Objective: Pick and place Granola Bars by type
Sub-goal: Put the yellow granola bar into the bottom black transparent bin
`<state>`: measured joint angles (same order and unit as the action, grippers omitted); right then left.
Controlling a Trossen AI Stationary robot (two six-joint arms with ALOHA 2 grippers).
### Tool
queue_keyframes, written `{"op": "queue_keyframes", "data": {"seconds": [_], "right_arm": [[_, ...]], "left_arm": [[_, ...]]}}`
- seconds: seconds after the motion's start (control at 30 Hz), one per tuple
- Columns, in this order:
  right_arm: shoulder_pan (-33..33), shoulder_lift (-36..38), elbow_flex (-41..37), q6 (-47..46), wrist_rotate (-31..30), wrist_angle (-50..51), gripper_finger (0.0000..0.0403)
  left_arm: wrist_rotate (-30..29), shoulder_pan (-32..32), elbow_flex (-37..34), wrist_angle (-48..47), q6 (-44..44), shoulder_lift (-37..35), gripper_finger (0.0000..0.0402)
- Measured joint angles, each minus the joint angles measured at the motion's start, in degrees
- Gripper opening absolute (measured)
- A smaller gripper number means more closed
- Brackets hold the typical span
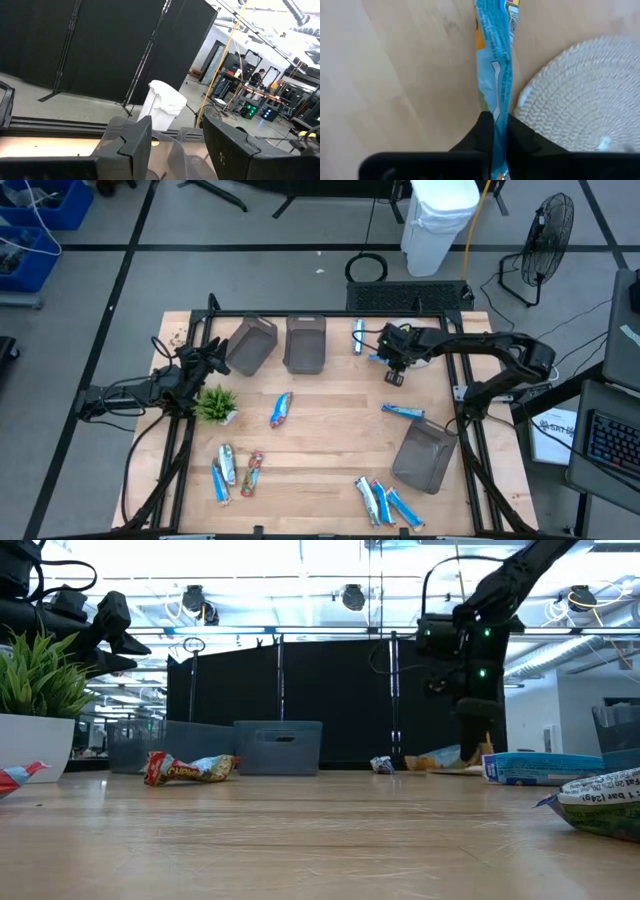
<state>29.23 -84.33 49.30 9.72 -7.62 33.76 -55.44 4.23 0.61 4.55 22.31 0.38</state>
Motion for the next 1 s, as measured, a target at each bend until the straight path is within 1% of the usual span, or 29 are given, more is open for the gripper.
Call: {"op": "queue_keyframes", "data": {"seconds": [0.17,0.27,0.6,0.73,0.9,1.0], "right_arm": [[-1.2,2.1,4.7,-2.5,-0.1,8.1,0.002],[-1.3,3.0,9.0,-5.1,0.1,14.6,0.0012],[-1.9,3.3,28.9,-16.0,0.1,36.8,0.0005],[-4.4,3.3,36.3,-21.7,0.2,44.5,0.0004],[-9.3,3.3,44.1,-30.4,0.2,54.8,0.0003],[-13.5,3.7,47.7,-34.7,0.3,56.4,0.0002]], "left_arm": [[0.0,0.0,0.0,0.0,0.0,0.0,0.0182],[0.0,0.0,0.0,0.0,0.0,0.0,0.0182],[0.0,0.0,0.0,0.0,0.0,0.0,0.0182],[0.0,0.0,0.0,0.0,0.0,0.0,0.0182],[0.0,0.0,0.0,0.0,0.0,0.0,0.0182],[0.0,0.0,0.0,0.0,0.0,0.0,0.0182]]}}
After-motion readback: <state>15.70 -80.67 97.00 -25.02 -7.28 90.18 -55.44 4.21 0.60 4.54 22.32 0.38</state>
